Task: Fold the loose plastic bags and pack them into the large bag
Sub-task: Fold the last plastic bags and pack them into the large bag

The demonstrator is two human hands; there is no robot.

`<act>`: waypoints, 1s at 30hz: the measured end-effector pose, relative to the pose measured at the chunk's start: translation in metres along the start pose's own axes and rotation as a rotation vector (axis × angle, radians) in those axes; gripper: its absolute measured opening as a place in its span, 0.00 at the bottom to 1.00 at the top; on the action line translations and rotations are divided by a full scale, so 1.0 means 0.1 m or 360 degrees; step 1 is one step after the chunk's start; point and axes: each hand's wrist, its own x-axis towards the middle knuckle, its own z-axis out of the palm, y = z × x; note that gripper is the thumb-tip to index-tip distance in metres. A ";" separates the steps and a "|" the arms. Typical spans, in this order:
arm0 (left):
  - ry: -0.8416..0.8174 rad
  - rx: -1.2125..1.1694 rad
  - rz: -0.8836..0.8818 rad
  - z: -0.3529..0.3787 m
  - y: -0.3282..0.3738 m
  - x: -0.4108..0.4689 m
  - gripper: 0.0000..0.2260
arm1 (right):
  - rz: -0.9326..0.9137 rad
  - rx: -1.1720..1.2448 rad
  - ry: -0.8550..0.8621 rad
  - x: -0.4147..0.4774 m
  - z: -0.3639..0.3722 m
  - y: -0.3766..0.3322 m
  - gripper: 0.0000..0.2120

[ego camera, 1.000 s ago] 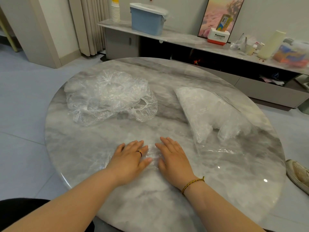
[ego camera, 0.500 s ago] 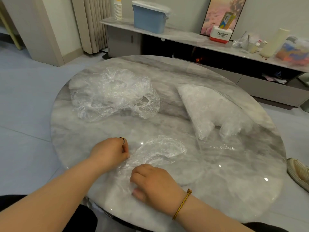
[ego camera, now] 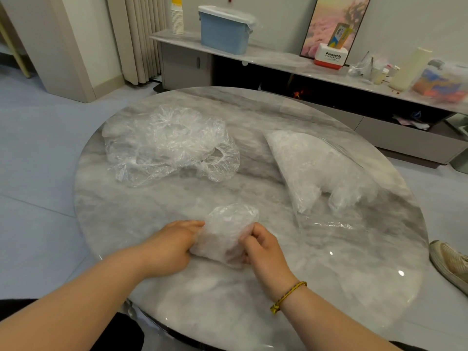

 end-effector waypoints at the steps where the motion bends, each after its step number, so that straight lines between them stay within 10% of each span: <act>1: -0.0035 0.0003 -0.0037 -0.03 0.03 -0.01 0.25 | 0.0076 0.0094 0.0027 0.03 -0.03 -0.04 0.13; 12: 0.0241 -0.0485 -0.0492 -0.02 0.20 0.02 0.21 | 0.0290 -0.0243 0.0437 0.33 -0.11 -0.01 0.14; 19: 0.0940 0.0054 -0.0308 0.07 0.36 0.10 0.11 | 0.0326 -0.0224 0.0452 0.33 -0.11 -0.04 0.09; 23: 0.0646 0.0379 -0.0131 0.19 0.48 0.16 0.21 | 0.0036 -0.0829 0.0471 0.31 -0.12 -0.02 0.25; 30: 0.0212 0.0414 -0.0368 0.28 0.50 0.27 0.44 | -0.0252 -0.1800 -0.0104 0.32 -0.14 0.05 0.24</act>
